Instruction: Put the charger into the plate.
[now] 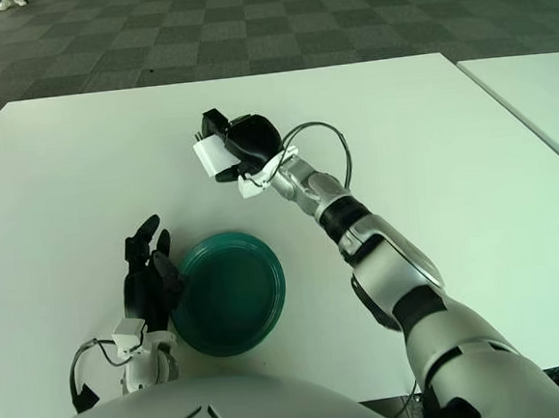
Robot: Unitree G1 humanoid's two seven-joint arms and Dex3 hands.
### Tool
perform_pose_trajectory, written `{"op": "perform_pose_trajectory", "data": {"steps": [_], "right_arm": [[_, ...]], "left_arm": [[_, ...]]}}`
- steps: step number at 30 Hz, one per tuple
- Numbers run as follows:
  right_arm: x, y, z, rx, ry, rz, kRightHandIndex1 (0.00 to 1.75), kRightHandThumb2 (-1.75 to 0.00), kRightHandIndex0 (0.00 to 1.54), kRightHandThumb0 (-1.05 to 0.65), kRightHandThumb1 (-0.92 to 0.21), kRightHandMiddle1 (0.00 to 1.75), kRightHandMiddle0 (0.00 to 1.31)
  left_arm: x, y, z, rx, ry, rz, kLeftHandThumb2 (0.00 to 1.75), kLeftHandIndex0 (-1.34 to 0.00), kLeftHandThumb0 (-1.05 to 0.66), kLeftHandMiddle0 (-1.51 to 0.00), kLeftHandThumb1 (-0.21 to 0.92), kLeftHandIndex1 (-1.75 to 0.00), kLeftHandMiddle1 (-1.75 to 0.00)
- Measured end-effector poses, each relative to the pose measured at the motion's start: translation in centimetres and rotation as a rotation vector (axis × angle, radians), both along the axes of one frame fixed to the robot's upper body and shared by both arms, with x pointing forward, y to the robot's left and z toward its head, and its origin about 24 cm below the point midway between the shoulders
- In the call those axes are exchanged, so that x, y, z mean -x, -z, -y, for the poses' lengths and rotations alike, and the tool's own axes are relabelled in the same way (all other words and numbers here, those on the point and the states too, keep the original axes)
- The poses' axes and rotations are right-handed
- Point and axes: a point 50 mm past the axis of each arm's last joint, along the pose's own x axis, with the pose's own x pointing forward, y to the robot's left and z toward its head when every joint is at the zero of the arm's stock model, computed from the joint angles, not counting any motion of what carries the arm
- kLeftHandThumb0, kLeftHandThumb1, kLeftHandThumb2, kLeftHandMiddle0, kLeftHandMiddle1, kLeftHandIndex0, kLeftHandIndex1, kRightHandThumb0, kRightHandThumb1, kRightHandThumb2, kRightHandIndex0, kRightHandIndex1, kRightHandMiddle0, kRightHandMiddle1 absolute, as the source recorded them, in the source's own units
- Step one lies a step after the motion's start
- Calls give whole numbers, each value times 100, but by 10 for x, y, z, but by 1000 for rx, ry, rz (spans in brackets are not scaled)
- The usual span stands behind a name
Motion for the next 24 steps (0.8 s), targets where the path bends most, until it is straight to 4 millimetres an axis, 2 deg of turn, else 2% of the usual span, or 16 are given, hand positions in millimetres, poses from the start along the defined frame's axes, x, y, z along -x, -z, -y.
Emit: {"op": "perform_pose_trajectory", "data": {"steps": [4, 14, 24], "right_arm": [[18, -2, 4, 11, -59, 4, 175, -103, 91, -42, -55, 175, 44], [62, -11, 13, 121, -172, -11, 175, -92, 86, -40, -63, 175, 38], [81, -11, 20, 198, -244, -78, 175, -86, 81, -39, -68, 175, 35]], "left_arm": [[1, -1, -1, -5, -3, -6, 100, 0, -80, -34, 92, -88, 0], [5, 0, -10, -55, -46, -18, 101, 0, -82, -34, 92, -89, 0], [8, 4, -22, -89, -99, -30, 101, -3, -85, -37, 92, -92, -2]]}}
